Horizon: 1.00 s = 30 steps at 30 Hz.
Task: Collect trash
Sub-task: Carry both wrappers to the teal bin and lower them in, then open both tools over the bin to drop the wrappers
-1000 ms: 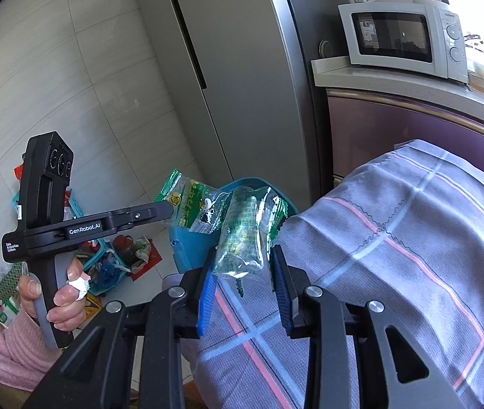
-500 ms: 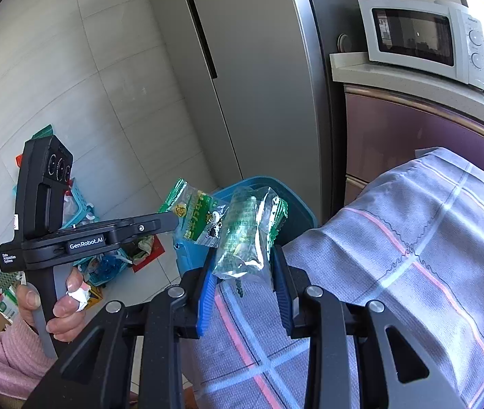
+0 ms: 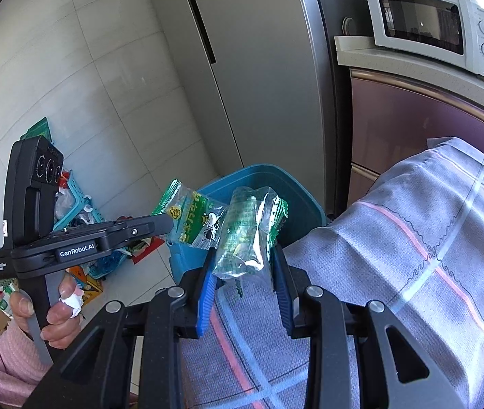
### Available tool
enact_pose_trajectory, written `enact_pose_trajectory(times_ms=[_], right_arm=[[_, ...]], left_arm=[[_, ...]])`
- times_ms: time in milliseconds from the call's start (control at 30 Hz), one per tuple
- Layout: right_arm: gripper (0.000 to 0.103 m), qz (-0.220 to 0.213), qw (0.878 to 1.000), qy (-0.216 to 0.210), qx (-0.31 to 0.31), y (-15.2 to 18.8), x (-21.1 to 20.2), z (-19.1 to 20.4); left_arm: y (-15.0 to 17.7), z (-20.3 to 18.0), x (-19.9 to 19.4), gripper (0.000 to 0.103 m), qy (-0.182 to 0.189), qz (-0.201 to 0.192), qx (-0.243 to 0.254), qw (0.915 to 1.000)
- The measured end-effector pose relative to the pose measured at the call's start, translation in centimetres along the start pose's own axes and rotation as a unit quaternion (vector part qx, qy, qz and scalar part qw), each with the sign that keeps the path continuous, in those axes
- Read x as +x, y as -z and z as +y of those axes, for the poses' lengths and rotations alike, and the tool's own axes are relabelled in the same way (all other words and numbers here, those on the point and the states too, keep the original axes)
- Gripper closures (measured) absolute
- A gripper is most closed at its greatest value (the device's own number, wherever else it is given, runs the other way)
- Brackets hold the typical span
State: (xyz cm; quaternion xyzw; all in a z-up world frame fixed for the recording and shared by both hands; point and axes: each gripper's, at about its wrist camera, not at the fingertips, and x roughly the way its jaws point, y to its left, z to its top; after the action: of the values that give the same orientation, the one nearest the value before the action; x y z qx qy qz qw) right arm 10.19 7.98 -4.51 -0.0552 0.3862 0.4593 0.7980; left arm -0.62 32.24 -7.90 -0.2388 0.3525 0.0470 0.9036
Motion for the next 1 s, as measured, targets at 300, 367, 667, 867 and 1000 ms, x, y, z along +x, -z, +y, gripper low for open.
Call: enact_pose_trajectory(times_ms=[300, 367, 667, 867, 1000], right_arm=[[0.072, 0.015, 1.0, -0.003, 0.002, -0.6, 2.0, 0.2], [0.071, 0.02, 1.0, -0.003, 0.002, -0.7, 2.3, 0.2], [0.07, 0.04, 0.999, -0.006, 0.011, -1.2, 3.2, 0.0], [0.066, 0.054, 0.998, -0.004, 0.017, -1.7, 4.4, 0.0], [0.052, 0.059, 0.998, -0.005, 0.033, -2.0, 5.2, -0.4]], left_arm=[[0.1, 0.4, 1.2, 0.093, -0.011, 0.007, -0.004, 0.9999], [0.0, 0.4, 1.4, 0.093, -0.013, 0.009, -0.005, 0.9999], [0.2, 0.4, 3.3, 0.093, -0.022, 0.021, -0.009, 0.9995], [0.2, 0.7, 4.7, 0.093, -0.025, 0.029, -0.016, 0.9991], [0.1, 0.9, 5.6, 0.09, -0.022, 0.033, -0.017, 0.9991]])
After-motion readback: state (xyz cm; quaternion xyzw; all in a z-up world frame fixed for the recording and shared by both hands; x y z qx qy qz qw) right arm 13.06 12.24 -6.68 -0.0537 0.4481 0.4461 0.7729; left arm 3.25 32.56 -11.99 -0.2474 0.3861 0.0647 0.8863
